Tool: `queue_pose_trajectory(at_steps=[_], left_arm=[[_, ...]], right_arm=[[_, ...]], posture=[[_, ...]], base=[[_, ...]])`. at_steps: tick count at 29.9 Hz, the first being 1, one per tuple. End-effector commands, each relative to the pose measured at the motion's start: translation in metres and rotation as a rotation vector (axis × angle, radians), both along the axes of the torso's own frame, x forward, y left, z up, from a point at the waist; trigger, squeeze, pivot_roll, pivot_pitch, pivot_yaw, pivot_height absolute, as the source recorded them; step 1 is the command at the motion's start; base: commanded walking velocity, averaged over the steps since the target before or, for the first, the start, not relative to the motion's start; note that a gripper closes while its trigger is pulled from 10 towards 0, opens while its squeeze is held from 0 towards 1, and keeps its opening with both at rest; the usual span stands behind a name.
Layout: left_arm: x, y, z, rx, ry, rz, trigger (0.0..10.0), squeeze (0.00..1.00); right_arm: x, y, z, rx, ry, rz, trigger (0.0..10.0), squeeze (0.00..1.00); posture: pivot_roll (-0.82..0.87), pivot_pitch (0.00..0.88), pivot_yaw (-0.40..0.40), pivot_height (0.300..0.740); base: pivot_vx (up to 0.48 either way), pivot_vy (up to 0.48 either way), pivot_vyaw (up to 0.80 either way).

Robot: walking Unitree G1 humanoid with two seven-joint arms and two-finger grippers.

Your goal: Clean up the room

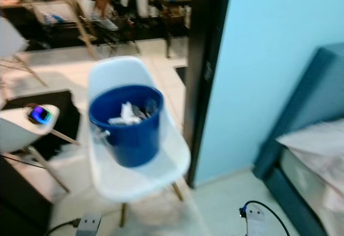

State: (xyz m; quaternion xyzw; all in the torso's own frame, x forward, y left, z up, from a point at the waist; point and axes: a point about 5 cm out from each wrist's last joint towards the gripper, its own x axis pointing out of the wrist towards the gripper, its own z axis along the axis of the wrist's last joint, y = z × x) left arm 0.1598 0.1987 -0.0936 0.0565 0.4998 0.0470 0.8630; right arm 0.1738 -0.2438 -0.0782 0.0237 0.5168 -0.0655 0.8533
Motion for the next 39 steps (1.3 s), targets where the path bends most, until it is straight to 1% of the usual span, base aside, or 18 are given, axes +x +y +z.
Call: queue_pose_trajectory(at_steps=[1, 11, 17, 24, 25, 32, 37, 39], left_arm=[[-0.008, 0.001, -0.003, 0.002, 0.027, -0.001, 10.0, 0.00], [-0.004, -0.003, -0.002, -0.017, 0.013, -0.018, 10.0, 0.00], [-0.003, -0.005, -0.002, -0.027, 0.008, -0.028, 10.0, 0.00], [-0.005, -0.005, -0.002, -0.031, 0.008, -0.030, 10.0, 0.00], [-0.008, -0.004, -0.003, -0.035, 0.016, -0.027, 10.0, 0.00], [-0.012, -0.004, -0.005, -0.048, 0.029, -0.019, 10.0, 0.00], [-0.011, -0.008, -0.005, -0.061, 0.025, -0.013, 10.0, 0.00], [-0.009, -0.012, -0.005, -0.064, 0.022, -0.018, 10.0, 0.00]], right_arm=[[-0.009, 0.005, -0.005, -0.002, 0.044, 0.010, 10.0, 0.00], [-0.008, 0.002, -0.005, -0.035, 0.048, 0.006, 10.0, 0.00], [0.005, 0.005, 0.001, -0.032, 0.009, 0.008, 10.0, 0.00], [0.012, 0.007, 0.003, -0.032, -0.007, 0.020, 10.0, 0.00], [0.014, 0.008, 0.004, -0.033, -0.012, 0.025, 10.0, 0.00], [0.016, 0.010, 0.005, -0.031, -0.015, 0.029, 10.0, 0.00], [0.014, 0.010, 0.003, -0.031, -0.009, 0.034, 10.0, 0.00], [0.012, 0.011, 0.003, -0.038, 0.002, 0.061, 10.0, 0.00]], posture=[[-0.02, 0.000, -0.050, 0.740], [-0.03, 0.000, -0.047, 0.740], [-0.03, 0.000, -0.048, 0.740], [-0.03, 0.000, -0.050, 0.740], [-0.02, 0.000, -0.051, 0.740], [-0.03, 0.000, -0.049, 0.740], [-0.03, 0.000, -0.049, 0.740], [-0.03, 0.000, -0.049, 0.740]], base=[[0.000, 0.000, -0.77], [0.000, 0.000, -0.77], [0.000, 0.000, -0.77], [0.000, 0.000, -0.77], [0.000, 0.000, -0.77], [0.000, 0.000, -0.77], [0.000, 0.000, -0.77], [0.000, 0.000, -0.77]])
